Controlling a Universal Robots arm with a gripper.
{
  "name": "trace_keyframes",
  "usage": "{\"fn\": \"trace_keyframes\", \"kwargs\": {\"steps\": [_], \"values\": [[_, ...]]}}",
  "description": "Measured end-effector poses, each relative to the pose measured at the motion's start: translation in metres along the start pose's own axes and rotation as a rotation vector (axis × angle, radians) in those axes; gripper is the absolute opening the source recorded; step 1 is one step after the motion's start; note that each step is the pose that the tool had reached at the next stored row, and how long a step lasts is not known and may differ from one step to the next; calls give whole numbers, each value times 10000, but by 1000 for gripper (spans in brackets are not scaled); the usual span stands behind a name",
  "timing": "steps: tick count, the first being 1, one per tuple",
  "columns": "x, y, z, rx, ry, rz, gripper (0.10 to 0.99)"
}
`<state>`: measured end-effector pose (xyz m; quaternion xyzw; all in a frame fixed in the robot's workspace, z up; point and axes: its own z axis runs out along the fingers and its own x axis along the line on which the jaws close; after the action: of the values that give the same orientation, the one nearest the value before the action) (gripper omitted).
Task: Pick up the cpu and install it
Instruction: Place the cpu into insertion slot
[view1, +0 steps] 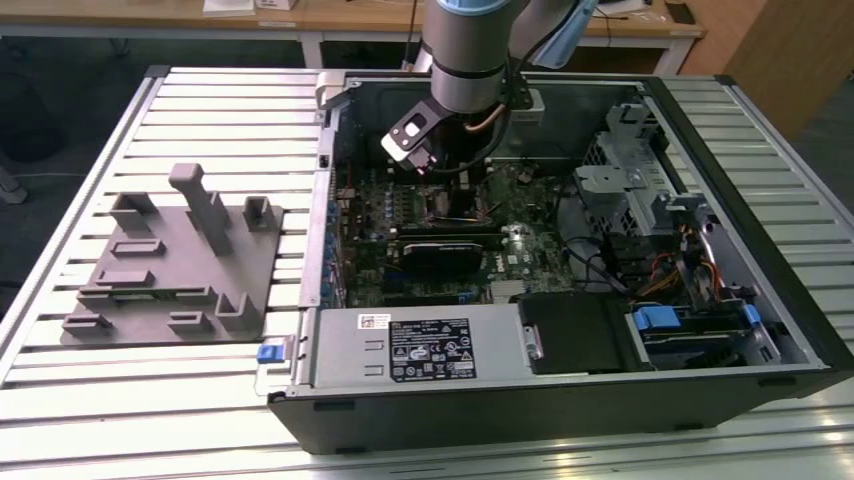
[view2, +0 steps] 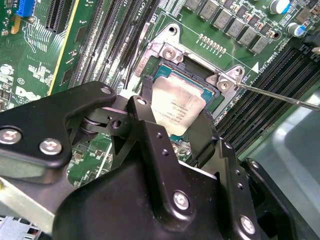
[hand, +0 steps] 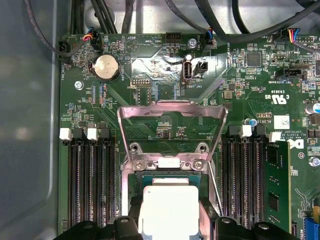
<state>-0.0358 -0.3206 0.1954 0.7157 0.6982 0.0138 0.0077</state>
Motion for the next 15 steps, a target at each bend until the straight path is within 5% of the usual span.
{"fn": "trace_keyframes", "kwargs": {"steps": [4,15], "values": [[0,0,1,-1,1,0,604],[13,-4,1,0,32,14,604]]}}
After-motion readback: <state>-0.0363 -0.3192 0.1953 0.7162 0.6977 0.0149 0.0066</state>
